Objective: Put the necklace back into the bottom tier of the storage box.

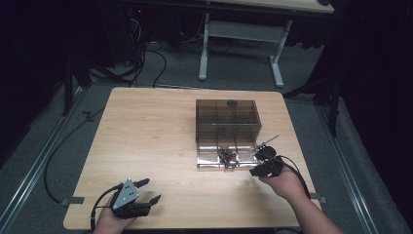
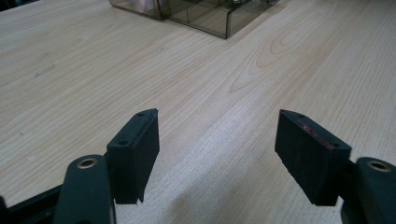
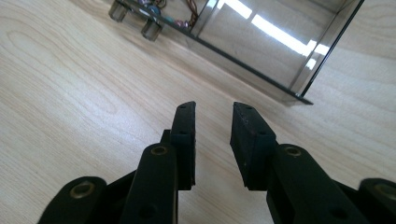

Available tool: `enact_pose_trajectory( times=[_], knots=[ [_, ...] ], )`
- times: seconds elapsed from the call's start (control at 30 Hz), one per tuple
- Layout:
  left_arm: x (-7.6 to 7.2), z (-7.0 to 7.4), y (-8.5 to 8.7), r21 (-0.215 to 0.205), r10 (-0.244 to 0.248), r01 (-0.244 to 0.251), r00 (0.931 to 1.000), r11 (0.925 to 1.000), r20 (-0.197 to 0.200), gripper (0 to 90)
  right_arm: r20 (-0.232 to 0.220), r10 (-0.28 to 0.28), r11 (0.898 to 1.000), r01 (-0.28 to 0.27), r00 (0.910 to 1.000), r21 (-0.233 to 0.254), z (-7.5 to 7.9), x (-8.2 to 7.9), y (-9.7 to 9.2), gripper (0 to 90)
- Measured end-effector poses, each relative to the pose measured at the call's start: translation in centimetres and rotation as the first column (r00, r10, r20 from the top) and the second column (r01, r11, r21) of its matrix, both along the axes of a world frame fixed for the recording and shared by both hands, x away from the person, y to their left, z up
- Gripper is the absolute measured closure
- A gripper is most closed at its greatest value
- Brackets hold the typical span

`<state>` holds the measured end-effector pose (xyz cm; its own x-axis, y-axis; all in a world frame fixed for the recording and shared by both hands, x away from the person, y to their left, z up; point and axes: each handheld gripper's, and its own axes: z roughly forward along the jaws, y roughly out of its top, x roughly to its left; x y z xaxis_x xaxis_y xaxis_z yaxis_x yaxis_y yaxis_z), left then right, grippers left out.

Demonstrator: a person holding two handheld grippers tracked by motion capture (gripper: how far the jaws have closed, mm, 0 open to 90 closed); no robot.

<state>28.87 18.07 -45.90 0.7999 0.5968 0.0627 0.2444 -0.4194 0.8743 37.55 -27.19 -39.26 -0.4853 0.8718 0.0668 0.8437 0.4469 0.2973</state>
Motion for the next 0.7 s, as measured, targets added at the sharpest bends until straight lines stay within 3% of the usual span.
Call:
enact_pose_trajectory(
  times=[0.23, 0.33, 0.5, 0.7],
  knots=[
    [0.0, 0.0, 0.0, -0.001, 0.001, -0.001, 1.0, 1.0, 0.003, 30.9, -0.004, -0.011, 1.0, 0.011, 0.9999, 0.009, -0.9, -0.5, -0.3, 70.1],
    [-0.1, 0.0, 0.0, -0.003, -0.003, 0.003, 1.0, 1.0, 0.005, 31.1, 0.017, 0.001, 1.0, -0.001, 0.9999, 0.013, -1.4, -1.0, -0.3, 69.2],
    [-0.1, 0.0, 0.1, -0.013, -0.002, 0.002, 1.0, 0.9999, 0.009, 31.2, 0.134, -0.004, 0.998, -0.005, 0.9909, 0.062, -2.3, -2.3, -0.4, 64.9],
    [0.0, 0.0, 0.4, -0.036, 0.004, -0.004, 1.0, 0.9994, -0.008, 31.7, 0.274, -0.05, 0.984, 0.001, 0.9604, 0.176, -3.7, -4.2, -1.1, 62.6]
  ],
)
